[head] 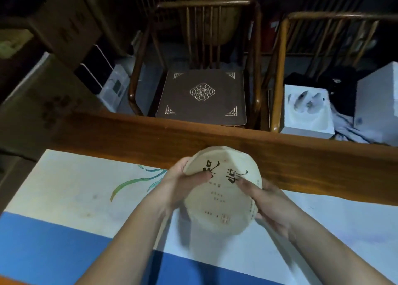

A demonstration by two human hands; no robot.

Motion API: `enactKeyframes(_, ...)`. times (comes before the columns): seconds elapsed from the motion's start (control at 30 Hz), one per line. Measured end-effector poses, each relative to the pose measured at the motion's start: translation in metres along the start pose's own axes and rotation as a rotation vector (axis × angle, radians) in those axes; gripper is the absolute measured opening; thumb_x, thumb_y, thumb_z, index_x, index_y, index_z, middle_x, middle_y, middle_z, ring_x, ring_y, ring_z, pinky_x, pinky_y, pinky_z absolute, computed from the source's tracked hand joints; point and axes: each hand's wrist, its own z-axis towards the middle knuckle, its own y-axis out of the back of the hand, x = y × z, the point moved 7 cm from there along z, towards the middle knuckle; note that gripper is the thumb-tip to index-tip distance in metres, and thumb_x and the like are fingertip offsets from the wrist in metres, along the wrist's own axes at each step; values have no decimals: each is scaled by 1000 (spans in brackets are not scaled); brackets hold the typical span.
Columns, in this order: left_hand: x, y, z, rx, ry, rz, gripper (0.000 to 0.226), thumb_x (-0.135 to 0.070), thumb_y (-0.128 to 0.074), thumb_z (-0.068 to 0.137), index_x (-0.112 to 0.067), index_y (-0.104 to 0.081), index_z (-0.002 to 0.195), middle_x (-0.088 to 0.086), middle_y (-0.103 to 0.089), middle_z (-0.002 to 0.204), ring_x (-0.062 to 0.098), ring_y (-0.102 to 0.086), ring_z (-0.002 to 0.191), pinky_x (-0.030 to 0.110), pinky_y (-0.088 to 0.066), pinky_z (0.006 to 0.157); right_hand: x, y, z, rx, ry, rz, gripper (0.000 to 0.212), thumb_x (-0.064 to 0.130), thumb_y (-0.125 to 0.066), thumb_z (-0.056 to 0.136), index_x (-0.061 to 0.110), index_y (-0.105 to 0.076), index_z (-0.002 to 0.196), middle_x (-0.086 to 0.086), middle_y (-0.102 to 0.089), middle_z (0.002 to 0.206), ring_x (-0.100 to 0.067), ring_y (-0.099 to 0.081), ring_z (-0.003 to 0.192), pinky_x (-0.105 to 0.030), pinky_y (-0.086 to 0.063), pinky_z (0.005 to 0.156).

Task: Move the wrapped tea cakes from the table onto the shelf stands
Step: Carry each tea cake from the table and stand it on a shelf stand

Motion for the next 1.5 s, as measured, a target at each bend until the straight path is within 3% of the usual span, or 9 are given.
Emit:
enactKeyframes(0.13, -48, -4, -7, 210, 9, 208, 40, -1, -77, 84, -3, -60, 120, 17, -76, 114, 36, -74, 104, 50, -62, 84, 26, 14, -22, 262, -34, -165, 74, 63, -80, 65, 32, -60, 130, -3, -76, 121, -24, -72, 113, -49, -57, 95)
enactKeyframes(0.27, -92, -27, -22, 356, 0, 438, 26, 2, -77, 83, -11, -66, 102, 6, -78, 98, 28, -76, 94, 51, -61, 87, 52, -7, -32, 359, -10, -63, 50, 28, -72, 84, 19, -60, 132, -16, -74, 122, -32, -72, 110, -44, -60, 88)
enactKeyframes(0.5, -62, 15, -110, -93, 17, -85, 68, -83, -56, 74, -41, -68, 126, 8, -71, 130, 27, -66, 123, 54, -50, 106, 33, -37, -78, 246, 78, 161, 62, 29, -86, 68, 12, -67, 124, -25, -71, 123, -45, -68, 113, -66, -49, 98)
enactKeyframes(0.7, 15, 21, -222, -444, -40, -401, 77, -30, -85, 63, -36, -58, 134, 9, -72, 124, 32, -72, 110, 54, -55, 98, 3, -90, -146, 55, 42, 169, 43, 12, -82, 70, 10, -71, 111, -23, -79, 102, -44, -74, 95, -63, -54, 92)
enactKeyframes(0.87, 45, 32, -307, -381, -177, -604, 71, -21, -74, 74, -20, -56, 142, 24, -68, 132, 48, -64, 121, 69, -46, 102, -12, -160, -197, 59, 42, 94, 49, 31, -72, 60, 17, -71, 108, -19, -80, 95, -42, -75, 91, -60, -58, 84)
enactKeyframes(1.03, 80, 90, -398, -555, -285, -711, 77, -23, -82, 67, -17, -58, 140, 25, -70, 129, 47, -66, 117, 61, -53, 95, -25, -262, -228, 394, -66, 10, 49, 19, -76, 67, 12, -70, 115, -23, -78, 105, -41, -75, 94, -56, -58, 85)
enactKeyframes(1.17, 102, 164, -499, -617, -311, -596, 75, -24, -74, 71, -16, -55, 143, 25, -68, 132, 49, -63, 122, 68, -46, 102, -19, -374, -238, 821, -173, -273, 87, 37, -97, 52, 9, -66, 129, -31, -65, 126, -43, -63, 108, -51, -54, 89)
enactKeyframes(1.3, 111, 252, -596, -510, -209, -335, 66, -18, -74, 73, -17, -61, 138, 24, -69, 131, 47, -65, 120, 65, -48, 103, -57, -512, -268, 1120, -124, -644, 65, 36, -80, 79, 17, -58, 137, -24, -62, 135, -44, -58, 126, -55, -43, 105)
enactKeyframes(1.5, 158, 364, -716, -968, -9, -324, 51, -65, -61, 67, -27, -71, 100, -9, -75, 107, 13, -71, 103, 37, -51, 97, -163, -646, -309, 1104, -186, -501, 50, 5, -70, 81, 14, -64, 130, -23, -71, 124, -46, -63, 118, -52, -52, 98)
